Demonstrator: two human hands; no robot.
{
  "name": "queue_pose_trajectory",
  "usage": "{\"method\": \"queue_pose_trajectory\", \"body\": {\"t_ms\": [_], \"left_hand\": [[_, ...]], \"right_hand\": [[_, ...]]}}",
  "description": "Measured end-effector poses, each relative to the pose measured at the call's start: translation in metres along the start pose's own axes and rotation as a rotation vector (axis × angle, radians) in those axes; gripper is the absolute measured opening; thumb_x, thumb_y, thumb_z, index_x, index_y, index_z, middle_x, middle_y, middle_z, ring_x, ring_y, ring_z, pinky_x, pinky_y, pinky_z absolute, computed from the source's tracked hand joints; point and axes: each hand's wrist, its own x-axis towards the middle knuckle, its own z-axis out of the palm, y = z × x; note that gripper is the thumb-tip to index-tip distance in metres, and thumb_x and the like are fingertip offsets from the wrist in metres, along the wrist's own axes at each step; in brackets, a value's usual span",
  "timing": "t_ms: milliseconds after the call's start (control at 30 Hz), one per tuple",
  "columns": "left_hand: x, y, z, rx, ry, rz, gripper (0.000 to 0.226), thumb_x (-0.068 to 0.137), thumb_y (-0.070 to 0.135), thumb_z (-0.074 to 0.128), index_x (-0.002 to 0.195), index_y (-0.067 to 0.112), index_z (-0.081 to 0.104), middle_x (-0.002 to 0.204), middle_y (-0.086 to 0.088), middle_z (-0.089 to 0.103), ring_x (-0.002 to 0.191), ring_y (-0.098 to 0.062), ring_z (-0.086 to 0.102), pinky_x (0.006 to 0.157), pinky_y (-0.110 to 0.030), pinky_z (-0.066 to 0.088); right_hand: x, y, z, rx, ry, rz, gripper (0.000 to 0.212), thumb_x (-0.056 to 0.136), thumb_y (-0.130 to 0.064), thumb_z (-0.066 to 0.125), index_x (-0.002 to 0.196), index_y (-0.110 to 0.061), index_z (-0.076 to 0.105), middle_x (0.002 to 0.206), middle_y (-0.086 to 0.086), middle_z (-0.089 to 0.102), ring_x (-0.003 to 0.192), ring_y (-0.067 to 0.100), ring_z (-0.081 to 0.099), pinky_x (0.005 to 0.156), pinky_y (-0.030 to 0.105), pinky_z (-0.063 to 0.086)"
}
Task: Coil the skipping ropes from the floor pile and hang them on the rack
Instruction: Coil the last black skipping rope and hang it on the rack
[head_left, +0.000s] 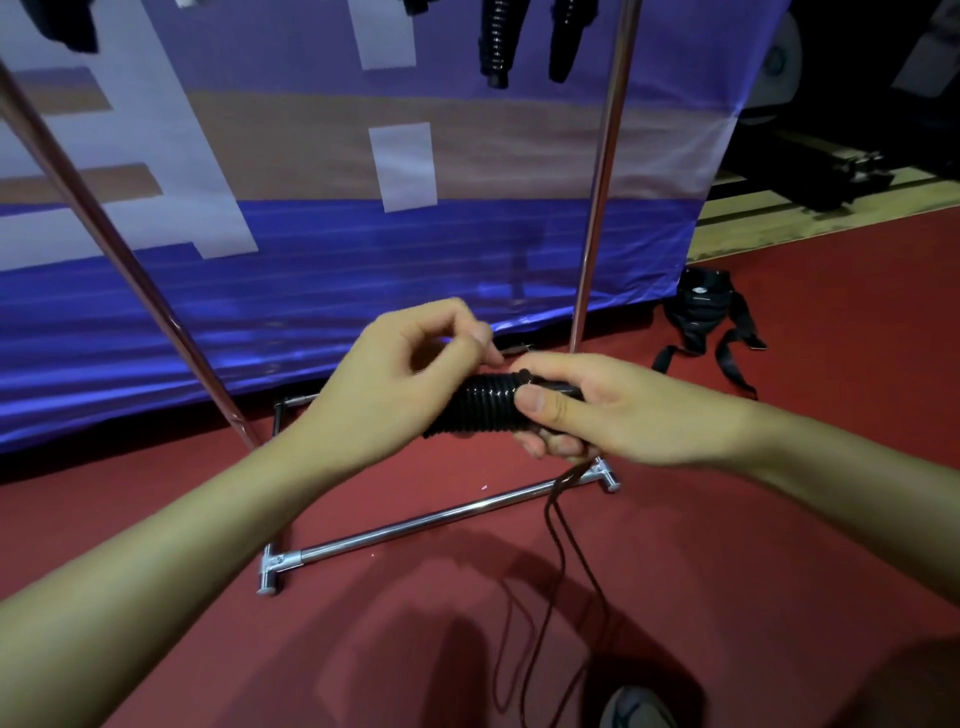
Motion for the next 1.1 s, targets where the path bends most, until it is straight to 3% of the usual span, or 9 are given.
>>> {"method": "queue_pose_trajectory", "body": {"t_ms": [167, 267, 367, 467, 567, 733, 867, 967, 1100], "left_hand": [[-0.005, 0.01, -0.006, 0.31, -0.414, -0.077, 0.029, 0.105, 0.053, 0.041, 0.107, 0.032, 0.061, 0.089, 0.009, 0.078, 0.066, -0.012, 0.075, 0.07, -0.023, 0.052], [-0.002, 0.015, -0.003, 0.162, -0.533, -0.201, 0.055, 0.103, 0.065, 0.03, 0.105, 0.026, 0.07, 0.101, 0.0, 0.078, 0.076, -0.028, 0.075, 0.083, -0.041, 0.059], [-0.001, 0.015, -0.001, 0.079, -0.618, -0.238, 0.062, 0.104, 0.066, 0.03, 0.105, 0.022, 0.073, 0.099, -0.004, 0.077, 0.069, -0.035, 0.073, 0.076, -0.044, 0.061], [0.001, 0.014, 0.0, -0.034, -0.502, -0.261, 0.06, 0.106, 0.059, 0.032, 0.094, 0.018, 0.075, 0.073, -0.004, 0.063, 0.054, -0.025, 0.058, 0.063, -0.046, 0.057], [0.008, 0.002, -0.001, -0.128, -0.296, -0.268, 0.055, 0.105, 0.056, 0.037, 0.099, 0.012, 0.069, 0.073, -0.004, 0.062, 0.053, -0.023, 0.054, 0.056, -0.04, 0.053], [0.012, -0.011, 0.007, -0.152, -0.163, -0.326, 0.052, 0.103, 0.055, 0.045, 0.104, 0.008, 0.065, 0.074, -0.001, 0.063, 0.052, -0.018, 0.052, 0.053, -0.031, 0.048], [0.016, -0.012, 0.008, -0.225, -0.147, -0.307, 0.046, 0.102, 0.054, 0.047, 0.104, 0.01, 0.058, 0.073, -0.007, 0.057, 0.05, -0.019, 0.044, 0.052, -0.032, 0.044], [0.017, -0.012, 0.009, -0.248, -0.152, -0.316, 0.052, 0.101, 0.056, 0.049, 0.106, 0.005, 0.057, 0.074, -0.006, 0.053, 0.051, -0.018, 0.041, 0.052, -0.031, 0.042], [0.018, -0.017, 0.003, -0.222, -0.144, -0.295, 0.034, 0.103, 0.05, 0.052, 0.103, 0.017, 0.061, 0.074, -0.005, 0.056, 0.054, -0.02, 0.044, 0.054, -0.033, 0.043]], "right_hand": [[-0.003, 0.004, -0.007, -0.055, -0.017, 0.032, 0.027, 0.101, -0.043, 0.048, 0.112, -0.019, 0.042, 0.078, -0.002, 0.063, 0.063, 0.015, 0.042, 0.058, 0.027, 0.04], [-0.005, 0.003, -0.008, -0.101, -0.065, -0.013, 0.017, 0.105, -0.04, 0.047, 0.114, -0.028, 0.039, 0.083, 0.0, 0.067, 0.064, 0.016, 0.044, 0.059, 0.033, 0.04], [-0.006, 0.002, -0.008, -0.157, -0.064, 0.001, 0.032, 0.104, -0.042, 0.049, 0.132, -0.034, 0.034, 0.086, 0.002, 0.07, 0.066, 0.012, 0.053, 0.064, 0.034, 0.045], [-0.002, -0.001, -0.01, -0.077, -0.012, -0.046, 0.053, 0.1, -0.038, 0.054, 0.145, -0.028, 0.029, 0.085, 0.003, 0.069, 0.066, 0.012, 0.05, 0.062, 0.032, 0.044], [0.006, 0.001, -0.017, 0.127, 0.112, -0.002, 0.042, 0.106, -0.037, 0.048, 0.141, -0.015, 0.041, 0.084, 0.002, 0.065, 0.068, 0.011, 0.046, 0.064, 0.027, 0.041], [0.013, 0.004, -0.019, -0.094, 0.175, 0.085, 0.031, 0.11, -0.01, 0.042, 0.088, -0.01, 0.064, 0.076, -0.006, 0.055, 0.07, 0.005, 0.05, 0.072, 0.022, 0.047], [0.013, 0.006, -0.014, -0.043, 0.153, 0.136, 0.033, 0.109, -0.017, 0.048, 0.093, -0.016, 0.077, 0.081, 0.002, 0.049, 0.075, 0.008, 0.053, 0.076, 0.02, 0.055], [0.015, 0.008, -0.015, -0.098, 0.215, 0.107, 0.031, 0.109, -0.023, 0.049, 0.095, -0.017, 0.076, 0.083, -0.003, 0.068, 0.077, 0.006, 0.063, 0.078, 0.024, 0.057], [0.016, 0.016, -0.016, 0.183, 0.199, 0.154, 0.042, 0.109, -0.036, 0.042, 0.096, -0.014, 0.075, 0.08, -0.006, 0.064, 0.073, 0.005, 0.053, 0.07, 0.019, 0.048]]}}
